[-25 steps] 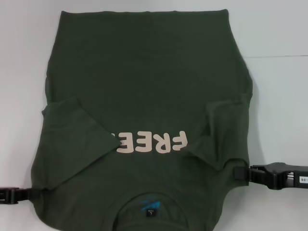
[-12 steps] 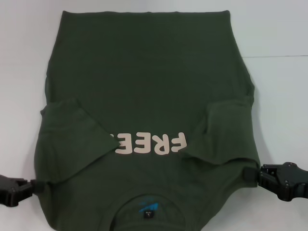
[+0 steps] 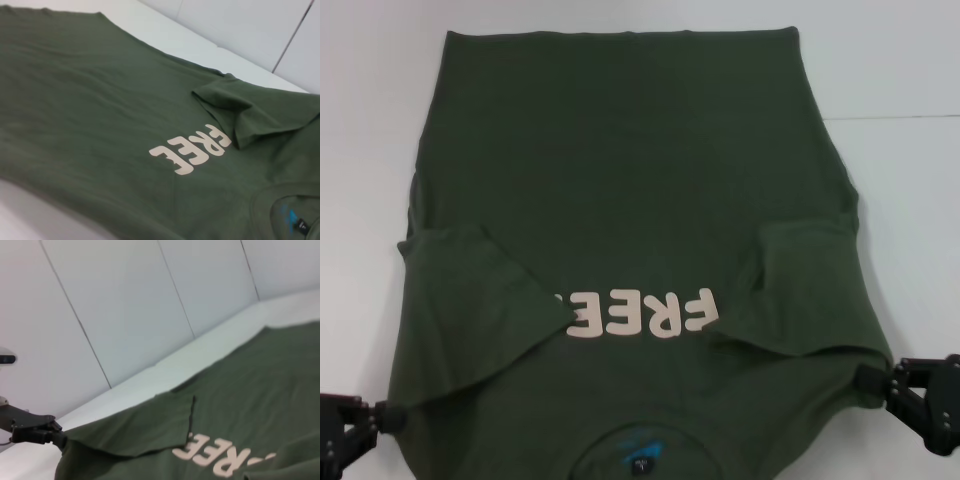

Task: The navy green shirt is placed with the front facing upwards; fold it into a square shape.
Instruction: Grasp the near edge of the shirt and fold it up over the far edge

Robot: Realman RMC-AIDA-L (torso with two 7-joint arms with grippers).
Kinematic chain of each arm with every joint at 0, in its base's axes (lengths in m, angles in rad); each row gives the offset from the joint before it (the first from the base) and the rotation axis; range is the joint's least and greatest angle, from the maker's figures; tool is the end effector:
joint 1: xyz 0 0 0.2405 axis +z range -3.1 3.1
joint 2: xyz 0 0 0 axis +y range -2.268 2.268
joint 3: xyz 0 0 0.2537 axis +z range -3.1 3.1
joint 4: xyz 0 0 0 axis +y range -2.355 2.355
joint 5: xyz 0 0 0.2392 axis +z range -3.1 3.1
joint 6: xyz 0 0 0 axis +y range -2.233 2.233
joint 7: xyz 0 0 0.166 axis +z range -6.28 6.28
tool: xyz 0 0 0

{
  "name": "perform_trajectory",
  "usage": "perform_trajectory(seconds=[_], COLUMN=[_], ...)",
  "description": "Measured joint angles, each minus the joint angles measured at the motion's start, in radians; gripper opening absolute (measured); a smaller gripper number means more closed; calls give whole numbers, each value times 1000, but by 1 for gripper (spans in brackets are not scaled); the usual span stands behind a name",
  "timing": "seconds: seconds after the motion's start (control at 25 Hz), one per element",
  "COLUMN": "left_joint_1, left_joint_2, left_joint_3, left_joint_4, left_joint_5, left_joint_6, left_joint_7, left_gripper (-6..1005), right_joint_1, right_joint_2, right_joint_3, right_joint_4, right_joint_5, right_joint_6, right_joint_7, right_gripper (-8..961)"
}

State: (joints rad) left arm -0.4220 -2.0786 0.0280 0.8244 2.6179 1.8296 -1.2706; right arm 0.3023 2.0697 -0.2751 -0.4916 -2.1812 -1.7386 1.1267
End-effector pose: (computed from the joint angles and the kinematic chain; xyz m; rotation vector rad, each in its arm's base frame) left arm -0.3778 0.2591 0.0443 -2.5922 -0.9212 -0.4543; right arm 0.3572 0.2515 -0.0088 -2.4898 0.8266 0.8727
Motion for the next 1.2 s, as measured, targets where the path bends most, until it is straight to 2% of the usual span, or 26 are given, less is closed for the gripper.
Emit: perform_trajectory(seconds=[0.36, 0.6, 0.96, 1.2], left_joint_1=[36, 53, 68, 52], left_joint_2=[-7, -7, -9, -6], left_joint_3=[-24, -45, -49, -70], left_joint_4=[0, 9, 19, 13], left_joint_5=[0, 11, 14, -5], left_joint_6=[98, 160, 169, 164], left_joint_7=[169, 189, 185, 174], left_gripper=[27, 27, 27, 27], right_joint_1=[-91, -153, -181, -189], right_joint_2=[0, 6, 12, 15], right_joint_3=[67, 114, 118, 124], right_joint_4=[16, 16, 16, 26], right_joint_5=[0, -1, -12, -7], right_joint_6=[-85, -90, -149, -168], right_joint_7=[-167, -205, -273, -319], right_gripper=[45, 45, 45, 46])
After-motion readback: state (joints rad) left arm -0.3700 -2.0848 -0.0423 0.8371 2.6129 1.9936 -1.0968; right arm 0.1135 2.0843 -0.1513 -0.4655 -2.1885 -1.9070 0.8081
